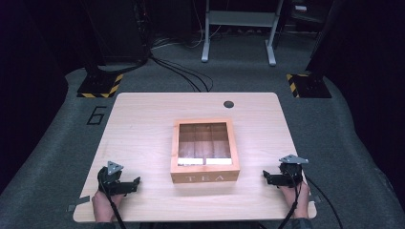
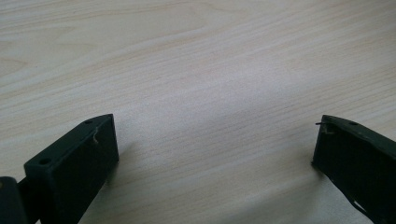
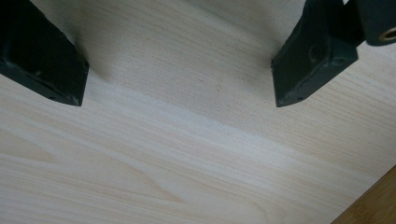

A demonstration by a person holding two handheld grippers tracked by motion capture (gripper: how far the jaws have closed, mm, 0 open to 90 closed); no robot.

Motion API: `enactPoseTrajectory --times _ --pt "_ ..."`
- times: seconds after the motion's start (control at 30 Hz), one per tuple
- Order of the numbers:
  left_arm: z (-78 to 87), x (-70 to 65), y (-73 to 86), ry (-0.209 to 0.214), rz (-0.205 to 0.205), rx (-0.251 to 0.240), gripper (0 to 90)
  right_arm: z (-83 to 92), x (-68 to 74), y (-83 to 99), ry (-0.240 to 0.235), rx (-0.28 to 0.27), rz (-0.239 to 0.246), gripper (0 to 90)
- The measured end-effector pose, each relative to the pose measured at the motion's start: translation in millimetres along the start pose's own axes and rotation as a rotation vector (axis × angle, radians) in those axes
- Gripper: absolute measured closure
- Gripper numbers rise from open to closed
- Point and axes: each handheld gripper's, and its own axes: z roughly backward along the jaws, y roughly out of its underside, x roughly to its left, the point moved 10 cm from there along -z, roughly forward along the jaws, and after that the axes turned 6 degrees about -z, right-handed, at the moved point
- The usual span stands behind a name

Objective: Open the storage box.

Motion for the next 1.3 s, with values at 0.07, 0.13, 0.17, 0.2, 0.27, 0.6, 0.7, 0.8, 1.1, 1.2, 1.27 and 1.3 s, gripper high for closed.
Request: enactPoseTrajectory --times 0.07,0.13,0.17,0.2,0.27,0.6,0.7,0.8,1.1,1.2,1.27,1.3 --pt "0.1 0.0 0.0 0.001 -0.001 0.001 0.0 0.2 -0.7 -0.1 0.002 -0.001 0.005 4.1" --pt "0.4 -0.2 0.1 0.003 -0.004 0.004 0.3 0.3 -1.0 -0.2 0.004 -0.002 0.004 4.4" --pt "0.4 -0.3 0.1 0.002 -0.005 0.005 0.3 0.3 -1.1 -0.3 0.004 -0.002 0.005 4.5" --pt "0.4 -0.3 0.1 0.002 -0.004 0.004 0.3 0.4 -0.9 -0.1 0.004 -0.001 0.0 4.8" --pt "0.1 -0.3 -0.2 -0.009 0.004 0.001 0.4 0.4 -1.1 -0.1 0.003 -0.001 0.004 4.9" --pt "2.3 -8.7 -1.8 0.039 -0.014 -0.005 1.8 0.4 -1.3 -0.6 0.006 -0.007 0.004 5.7" --pt "5.2 -16.3 -5.9 0.069 -0.011 -0.024 3.8 0.4 -1.3 -0.6 0.006 -0.006 0.004 5.8" --pt "9.3 -25.6 -10.8 0.102 -0.007 -0.038 4.0 0.5 -1.3 -0.7 0.005 -0.007 0.003 5.9" --pt "22.2 -56.3 -28.9 0.19 -0.026 -0.092 3.5 0.6 -1.2 -0.5 0.006 -0.009 -0.002 6.6" --pt "25.9 -72.6 -37.6 0.23 -0.046 -0.108 3.5 0.7 -1.2 -0.6 0.007 -0.009 -0.002 6.9" --pt "28.1 -80.0 -42.1 0.251 -0.053 -0.117 3.6 0.7 -1.3 -0.5 0.007 -0.009 -0.002 6.9" --pt "29.5 -83.9 -44.6 0.265 -0.05 -0.127 3.7 0.7 -1.3 -0.5 0.007 -0.009 -0.002 6.9"
